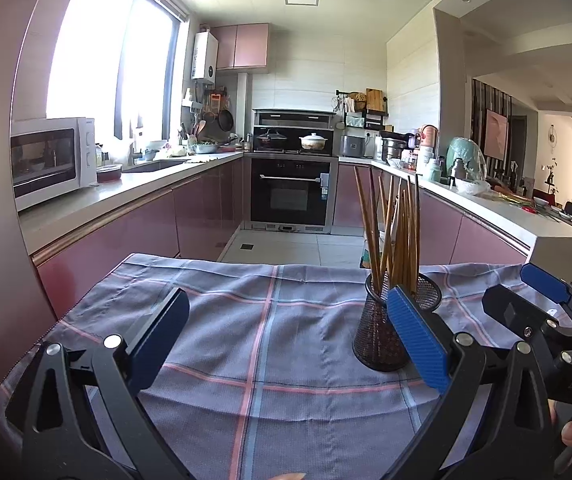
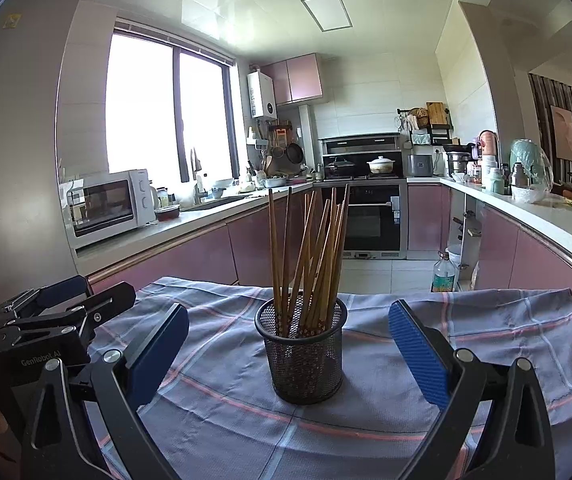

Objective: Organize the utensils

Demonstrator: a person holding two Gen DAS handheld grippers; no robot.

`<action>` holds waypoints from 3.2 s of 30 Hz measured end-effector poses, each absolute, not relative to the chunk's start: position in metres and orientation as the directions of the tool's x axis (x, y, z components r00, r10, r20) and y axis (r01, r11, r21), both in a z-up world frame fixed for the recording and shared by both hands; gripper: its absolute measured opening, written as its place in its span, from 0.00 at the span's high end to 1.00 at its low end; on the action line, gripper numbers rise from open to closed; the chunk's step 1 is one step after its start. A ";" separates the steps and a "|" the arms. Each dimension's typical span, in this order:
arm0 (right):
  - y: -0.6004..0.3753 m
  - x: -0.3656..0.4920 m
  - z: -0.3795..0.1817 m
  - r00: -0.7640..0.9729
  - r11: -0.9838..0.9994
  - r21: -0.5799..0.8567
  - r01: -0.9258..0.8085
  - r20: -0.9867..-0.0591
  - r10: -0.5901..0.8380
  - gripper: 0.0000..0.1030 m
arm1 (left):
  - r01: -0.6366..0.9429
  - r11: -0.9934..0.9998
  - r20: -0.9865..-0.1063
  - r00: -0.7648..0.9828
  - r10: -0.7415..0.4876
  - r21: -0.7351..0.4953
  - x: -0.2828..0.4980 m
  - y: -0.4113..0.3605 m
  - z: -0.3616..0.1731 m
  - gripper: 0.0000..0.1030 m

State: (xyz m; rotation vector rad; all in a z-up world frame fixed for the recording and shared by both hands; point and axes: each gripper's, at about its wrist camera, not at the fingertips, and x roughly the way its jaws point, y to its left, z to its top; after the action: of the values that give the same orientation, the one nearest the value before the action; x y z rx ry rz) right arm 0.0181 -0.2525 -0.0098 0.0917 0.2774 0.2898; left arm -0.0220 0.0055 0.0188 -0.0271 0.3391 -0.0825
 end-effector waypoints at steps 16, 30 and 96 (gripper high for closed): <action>-0.252 0.019 -0.011 0.917 0.954 0.123 -0.273 -0.265 0.297 0.06 | 0.071 0.997 -0.331 0.940 -0.081 -0.041 -0.021 0.005 0.020 0.05; -0.251 0.019 -0.013 0.918 0.955 0.122 -0.270 -0.267 0.293 0.06 | 0.069 0.997 -0.334 0.939 -0.080 -0.045 -0.019 0.007 0.018 0.05; -0.253 0.020 -0.011 0.920 0.958 0.124 -0.259 -0.271 0.284 0.06 | 0.066 0.997 -0.347 0.935 -0.077 -0.044 -0.022 0.006 0.010 0.05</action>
State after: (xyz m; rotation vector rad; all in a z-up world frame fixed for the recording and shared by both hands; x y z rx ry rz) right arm 0.0203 -0.2535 -0.0109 0.0862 0.2915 0.2794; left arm -0.0224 0.0058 0.0104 -0.0318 0.3555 -0.0730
